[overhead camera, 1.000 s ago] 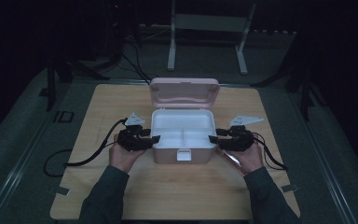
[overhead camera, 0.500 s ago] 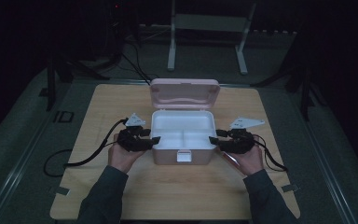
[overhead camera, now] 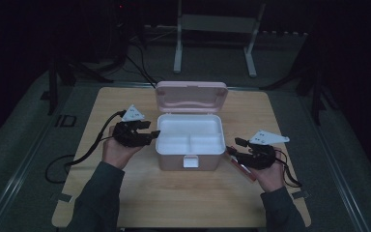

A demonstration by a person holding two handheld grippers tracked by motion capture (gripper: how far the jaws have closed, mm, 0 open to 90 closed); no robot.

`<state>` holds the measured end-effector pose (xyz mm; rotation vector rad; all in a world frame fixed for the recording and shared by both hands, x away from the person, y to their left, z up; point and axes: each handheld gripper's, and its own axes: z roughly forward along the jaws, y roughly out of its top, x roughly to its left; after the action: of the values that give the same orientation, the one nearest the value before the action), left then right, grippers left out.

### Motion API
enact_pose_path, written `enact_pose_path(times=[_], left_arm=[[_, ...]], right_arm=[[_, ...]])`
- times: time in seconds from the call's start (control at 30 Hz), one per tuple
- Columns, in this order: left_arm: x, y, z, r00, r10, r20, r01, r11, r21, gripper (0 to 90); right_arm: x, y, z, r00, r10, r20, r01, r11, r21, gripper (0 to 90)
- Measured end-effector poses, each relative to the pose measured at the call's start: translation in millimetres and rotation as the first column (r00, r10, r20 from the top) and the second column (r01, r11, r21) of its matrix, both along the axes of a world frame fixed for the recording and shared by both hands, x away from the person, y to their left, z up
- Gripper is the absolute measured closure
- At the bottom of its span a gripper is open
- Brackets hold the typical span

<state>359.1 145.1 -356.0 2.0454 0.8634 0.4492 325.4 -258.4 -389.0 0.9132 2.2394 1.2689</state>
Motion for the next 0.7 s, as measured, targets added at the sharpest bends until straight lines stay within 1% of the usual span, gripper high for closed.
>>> enact_pose_path(times=[0.07,0.13,0.17,0.23,0.3,0.33,0.37,0.47,0.5,0.57,0.6,0.67,0.7], left_arm=[[0.7,-0.4,4.1,0.9999,-0.009,0.01,0.009,0.9999,0.007,47.0],[2.5,-1.4,8.0,0.9996,-0.026,0.012,0.026,0.9997,0.004,46.9],[2.5,-1.4,8.0,0.9996,-0.026,0.012,0.026,0.9997,0.004,46.9],[3.2,-2.5,10.3,0.999,-0.042,0.016,0.042,0.9991,0.005,46.9],[4.0,-4.2,13.2,0.9983,-0.055,0.02,0.054,0.9981,0.028,47.0],[4.0,-4.2,13.2,0.9983,-0.055,0.02,0.054,0.9981,0.028,46.9],[4.6,-6.6,17.3,0.9963,-0.081,0.029,0.079,0.9952,0.057,46.9],[6.5,-10.9,24.7,0.9911,-0.127,0.04,0.123,0.9884,0.089,46.9],[7.3,-12.5,27.2,0.9893,-0.139,0.044,0.133,0.9854,0.105,46.9],[9.0,-15.6,32.4,0.9842,-0.171,0.045,0.165,0.9791,0.119,47.0],[9.6,-17.4,35.1,0.9811,-0.188,0.047,0.18,0.9748,0.131,47.2],[11.1,-20.7,41.1,0.9733,-0.225,0.046,0.215,0.9632,0.161,47.5],[11.9,-22.4,44.2,0.9675,-0.249,0.043,0.238,0.9545,0.18,48.2]], right_arm=[[-2.4,-4.6,-2.6,1.0,-0.003,0.001,0.003,1.0,0.007,49.8],[-4.1,-8.3,-5.7,0.9999,-0.011,-0.007,0.011,1.0,0.01,50.0],[-4.1,-8.3,-5.7,0.9999,-0.011,-0.007,0.011,1.0,0.01,50.0],[-7.4,-12.2,-10.8,0.9998,-0.011,-0.017,0.011,1.0,0.011,51.1],[-9.3,-14.2,-13.5,0.9998,-0.011,-0.017,0.011,1.0,0.008,51.0],[-9.3,-14.2,-13.5,0.9998,-0.011,-0.017,0.011,1.0,0.008,51.0],[-10.4,-15.1,-14.8,0.9997,-0.011,-0.02,0.012,1.0,0.013,50.9],[-14.0,-18.4,-20.4,0.9995,-0.012,-0.03,0.013,0.999,0.033,50.8],[-14.8,-18.6,-22.4,0.9994,-0.01,-0.033,0.011,0.999,0.032,50.8],[-16.9,-17.7,-26.6,0.9991,-0.004,-0.042,0.005,1.0,0.024,50.5],[-18.0,-17.1,-28.6,0.9992,0.0,-0.041,0.001,1.0,0.016,50.5],[-19.2,-16.2,-32.0,0.9989,0.008,-0.046,-0.007,1.0,0.003,50.2],[-19.7,-15.9,-33.2,0.9989,0.011,-0.046,-0.011,1.0,-0.006,50.2]])
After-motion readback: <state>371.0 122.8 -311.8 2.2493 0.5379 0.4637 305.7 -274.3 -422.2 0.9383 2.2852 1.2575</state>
